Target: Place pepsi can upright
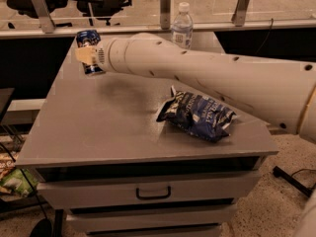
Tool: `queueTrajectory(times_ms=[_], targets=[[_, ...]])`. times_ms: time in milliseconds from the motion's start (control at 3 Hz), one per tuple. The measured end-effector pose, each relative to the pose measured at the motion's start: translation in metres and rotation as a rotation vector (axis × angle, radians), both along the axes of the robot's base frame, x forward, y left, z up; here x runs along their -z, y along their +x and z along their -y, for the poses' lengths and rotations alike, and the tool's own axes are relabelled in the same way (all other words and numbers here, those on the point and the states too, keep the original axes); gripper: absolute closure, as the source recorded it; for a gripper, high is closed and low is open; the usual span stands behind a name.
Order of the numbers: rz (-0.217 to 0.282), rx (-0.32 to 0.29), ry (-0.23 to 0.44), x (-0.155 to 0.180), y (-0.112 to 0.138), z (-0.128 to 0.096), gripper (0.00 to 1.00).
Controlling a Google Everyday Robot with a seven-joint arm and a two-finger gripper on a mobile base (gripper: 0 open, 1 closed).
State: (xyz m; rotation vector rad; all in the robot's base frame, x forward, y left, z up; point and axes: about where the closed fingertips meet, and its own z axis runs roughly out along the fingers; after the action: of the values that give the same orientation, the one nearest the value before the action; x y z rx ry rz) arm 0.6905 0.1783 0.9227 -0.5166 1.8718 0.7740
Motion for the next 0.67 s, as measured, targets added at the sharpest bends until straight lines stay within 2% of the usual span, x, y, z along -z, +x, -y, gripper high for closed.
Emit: queueTrajectory(times_ms=[667], targets=[[0.126, 0.023, 0.057, -0.003, -0.005, -0.02, 1.0]])
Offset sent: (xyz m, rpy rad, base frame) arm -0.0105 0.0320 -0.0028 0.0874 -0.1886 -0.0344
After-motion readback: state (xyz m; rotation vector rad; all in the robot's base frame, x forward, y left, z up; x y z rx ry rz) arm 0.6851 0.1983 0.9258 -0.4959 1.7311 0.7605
